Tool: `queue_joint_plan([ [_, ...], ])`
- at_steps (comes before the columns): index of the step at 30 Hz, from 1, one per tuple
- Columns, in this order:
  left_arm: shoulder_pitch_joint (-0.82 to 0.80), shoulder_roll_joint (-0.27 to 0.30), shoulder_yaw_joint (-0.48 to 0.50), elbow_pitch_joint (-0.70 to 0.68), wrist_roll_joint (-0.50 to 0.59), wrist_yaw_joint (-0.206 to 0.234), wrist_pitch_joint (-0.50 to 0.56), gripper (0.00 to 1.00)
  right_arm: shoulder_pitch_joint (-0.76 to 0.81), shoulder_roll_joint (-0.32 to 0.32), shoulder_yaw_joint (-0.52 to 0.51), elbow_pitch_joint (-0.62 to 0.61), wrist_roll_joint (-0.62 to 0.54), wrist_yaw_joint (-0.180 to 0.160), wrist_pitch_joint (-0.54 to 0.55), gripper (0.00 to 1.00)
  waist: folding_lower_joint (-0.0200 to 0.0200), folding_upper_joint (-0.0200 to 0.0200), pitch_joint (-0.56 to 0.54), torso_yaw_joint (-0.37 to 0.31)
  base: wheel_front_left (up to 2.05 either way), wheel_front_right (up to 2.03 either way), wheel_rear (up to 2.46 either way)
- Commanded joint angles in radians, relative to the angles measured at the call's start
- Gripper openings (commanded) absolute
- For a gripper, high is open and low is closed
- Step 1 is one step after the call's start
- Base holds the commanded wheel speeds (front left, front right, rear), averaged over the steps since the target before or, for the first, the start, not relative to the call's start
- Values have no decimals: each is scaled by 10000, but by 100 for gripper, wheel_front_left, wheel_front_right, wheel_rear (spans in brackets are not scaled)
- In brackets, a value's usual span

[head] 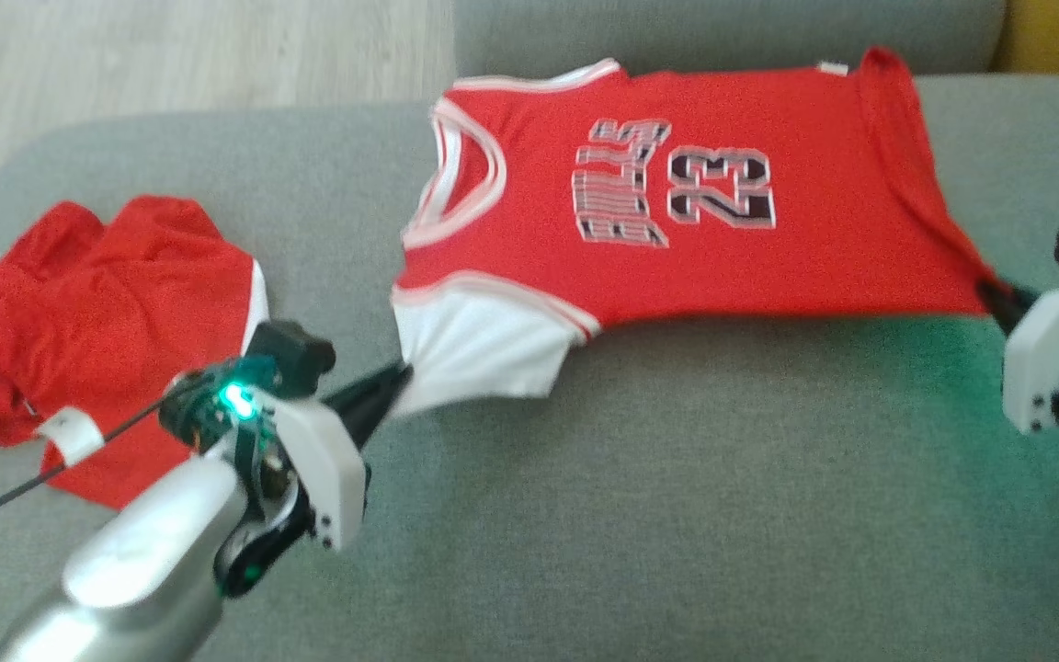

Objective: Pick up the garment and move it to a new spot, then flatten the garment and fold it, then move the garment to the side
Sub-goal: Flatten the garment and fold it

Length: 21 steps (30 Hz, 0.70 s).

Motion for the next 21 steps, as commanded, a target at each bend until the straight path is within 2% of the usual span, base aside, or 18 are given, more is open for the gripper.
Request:
queue_joint_plan([
  [1, -101, 668, 317, -686, -316, 19, 301, 0, 306, -536, 124, -234, 349, -7, 104, 0, 2, -1, -399, 19, 0, 0, 0],
  [5, 536, 1312, 241, -1976, -941, 87, 1077, 0, 976, -810, 507, -608, 1173, -7, 667, 0, 2, -1, -910, -20, 0, 0, 0],
  [6, 536, 1312, 241, -1976, -941, 87, 1077, 0, 976, -810, 507, -608, 1173, -7, 667, 0, 2, -1, -910, -20, 0, 0, 0],
  [11, 1169, 1843, 296, -3356, -1316, 584, 1500, 0, 1737, -1061, 694, -1371, 2258, -7, 1241, 0, 2, -1, -1302, -83, 0, 0, 0],
  [17, 1277, 1902, 501, -3930, -1259, 1106, 1330, 0, 1862, -1087, 416, -1850, 2627, -7, 1308, 0, 2, -1, -1280, -194, 0, 0, 0],
  [21, 1023, 1794, 599, -3732, -1064, 1214, 1149, 0, 1725, -924, 185, -1870, 2583, -7, 1298, 0, 2, -1, -1073, -297, 0, 0, 0],
])
